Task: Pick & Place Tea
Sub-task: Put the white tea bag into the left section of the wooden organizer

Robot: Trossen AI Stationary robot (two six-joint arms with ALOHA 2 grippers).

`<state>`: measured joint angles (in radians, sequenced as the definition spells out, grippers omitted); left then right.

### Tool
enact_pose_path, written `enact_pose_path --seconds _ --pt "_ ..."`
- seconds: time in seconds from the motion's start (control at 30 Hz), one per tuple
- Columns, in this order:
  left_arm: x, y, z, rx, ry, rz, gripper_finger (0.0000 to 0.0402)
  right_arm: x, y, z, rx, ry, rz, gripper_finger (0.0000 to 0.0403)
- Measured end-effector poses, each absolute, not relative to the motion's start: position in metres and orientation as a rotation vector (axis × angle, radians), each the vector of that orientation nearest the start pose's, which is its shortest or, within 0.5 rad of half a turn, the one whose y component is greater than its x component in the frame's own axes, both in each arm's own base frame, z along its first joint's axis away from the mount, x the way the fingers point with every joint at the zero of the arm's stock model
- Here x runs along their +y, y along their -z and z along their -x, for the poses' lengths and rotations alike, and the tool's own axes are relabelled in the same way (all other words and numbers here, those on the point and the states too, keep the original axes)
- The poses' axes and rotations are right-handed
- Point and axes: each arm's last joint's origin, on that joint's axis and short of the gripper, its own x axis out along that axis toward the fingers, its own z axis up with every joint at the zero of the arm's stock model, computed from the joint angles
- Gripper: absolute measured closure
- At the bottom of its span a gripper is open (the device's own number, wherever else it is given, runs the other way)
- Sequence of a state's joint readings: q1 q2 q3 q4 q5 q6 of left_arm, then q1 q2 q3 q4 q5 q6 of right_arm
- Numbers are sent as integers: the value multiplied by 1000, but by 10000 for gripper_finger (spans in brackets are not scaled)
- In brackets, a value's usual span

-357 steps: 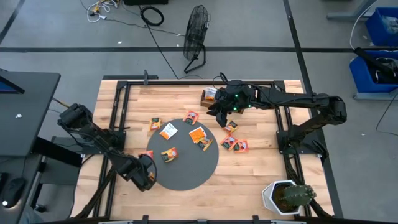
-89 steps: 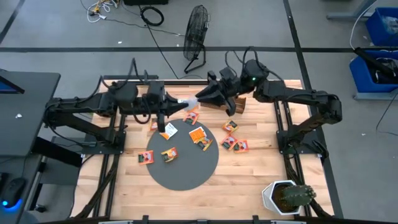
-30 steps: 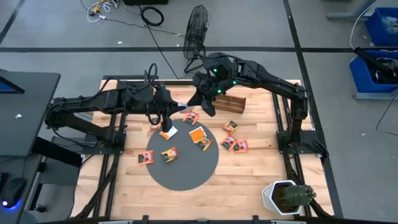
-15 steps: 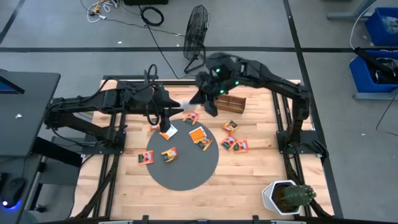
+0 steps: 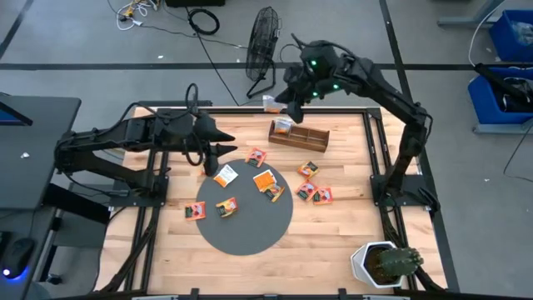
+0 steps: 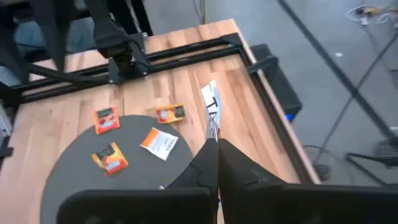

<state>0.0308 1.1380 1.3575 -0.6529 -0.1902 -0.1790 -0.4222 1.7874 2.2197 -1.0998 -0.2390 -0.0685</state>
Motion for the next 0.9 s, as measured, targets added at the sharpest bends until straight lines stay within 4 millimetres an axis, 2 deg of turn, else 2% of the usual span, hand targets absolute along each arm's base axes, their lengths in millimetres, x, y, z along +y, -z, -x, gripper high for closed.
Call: enact_pose_path --seconds 0.17,0.43,0.63,0.9 --pt "12 -415 -217 420 -259 164 259 -159 -419 -327 681 130 -225 403" --pt "12 -411 -212 465 -287 202 259 -177 -347 -333 644 127 -238 403" --pt "12 -412 -212 462 -288 209 259 -193 -304 -319 647 147 -299 403" --pt "12 -413 -213 443 -289 222 259 -214 -264 -297 589 195 -322 403"
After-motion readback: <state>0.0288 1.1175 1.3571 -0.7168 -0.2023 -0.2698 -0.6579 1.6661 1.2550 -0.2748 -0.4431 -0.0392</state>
